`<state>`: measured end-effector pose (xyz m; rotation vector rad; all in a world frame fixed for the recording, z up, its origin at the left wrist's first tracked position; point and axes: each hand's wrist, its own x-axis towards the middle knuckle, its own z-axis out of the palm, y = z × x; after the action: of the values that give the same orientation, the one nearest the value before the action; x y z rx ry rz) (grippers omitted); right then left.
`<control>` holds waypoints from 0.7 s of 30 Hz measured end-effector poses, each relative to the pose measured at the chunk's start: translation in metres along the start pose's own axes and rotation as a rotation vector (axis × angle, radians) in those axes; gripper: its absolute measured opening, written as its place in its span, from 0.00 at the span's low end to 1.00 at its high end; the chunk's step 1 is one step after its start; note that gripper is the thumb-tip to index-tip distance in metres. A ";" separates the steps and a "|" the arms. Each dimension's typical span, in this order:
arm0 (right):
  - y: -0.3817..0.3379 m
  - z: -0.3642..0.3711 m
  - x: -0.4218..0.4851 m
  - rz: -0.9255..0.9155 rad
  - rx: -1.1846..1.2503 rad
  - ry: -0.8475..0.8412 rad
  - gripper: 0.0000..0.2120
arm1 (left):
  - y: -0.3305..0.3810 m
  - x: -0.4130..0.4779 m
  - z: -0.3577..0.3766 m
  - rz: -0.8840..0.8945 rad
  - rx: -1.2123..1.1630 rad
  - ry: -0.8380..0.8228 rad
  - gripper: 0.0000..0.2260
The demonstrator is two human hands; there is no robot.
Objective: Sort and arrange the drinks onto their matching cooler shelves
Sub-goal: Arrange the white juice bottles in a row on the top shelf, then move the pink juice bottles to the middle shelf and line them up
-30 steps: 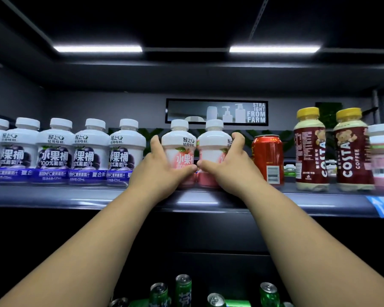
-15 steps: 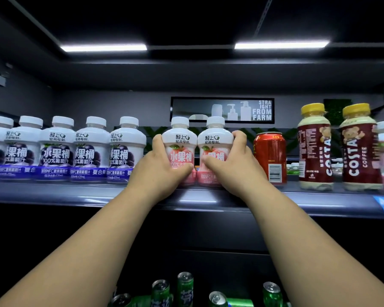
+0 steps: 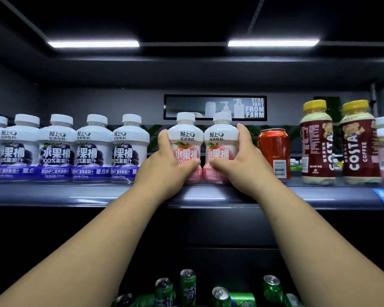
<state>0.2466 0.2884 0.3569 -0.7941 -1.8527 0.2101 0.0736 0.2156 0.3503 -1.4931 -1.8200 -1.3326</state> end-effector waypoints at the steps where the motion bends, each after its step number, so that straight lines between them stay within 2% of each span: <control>1: 0.000 0.000 -0.001 -0.011 0.022 0.033 0.48 | -0.001 0.000 0.000 0.008 -0.041 0.013 0.43; 8: -0.001 0.002 -0.010 -0.103 0.309 0.185 0.46 | -0.004 -0.006 -0.006 0.058 -0.390 0.145 0.44; 11: -0.006 0.000 -0.014 -0.148 0.340 0.212 0.46 | -0.003 -0.011 -0.011 0.086 -0.503 0.178 0.44; 16: -0.003 -0.017 -0.037 -0.171 0.354 0.212 0.46 | 0.006 -0.029 -0.015 0.137 -0.561 0.169 0.43; 21: 0.019 -0.074 -0.084 -0.133 0.428 0.261 0.44 | 0.057 -0.076 -0.004 0.131 -0.719 0.064 0.42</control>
<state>0.3381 0.2357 0.3146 -0.3802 -1.5329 0.3837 0.1493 0.1713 0.3135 -1.8303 -1.2158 -2.0623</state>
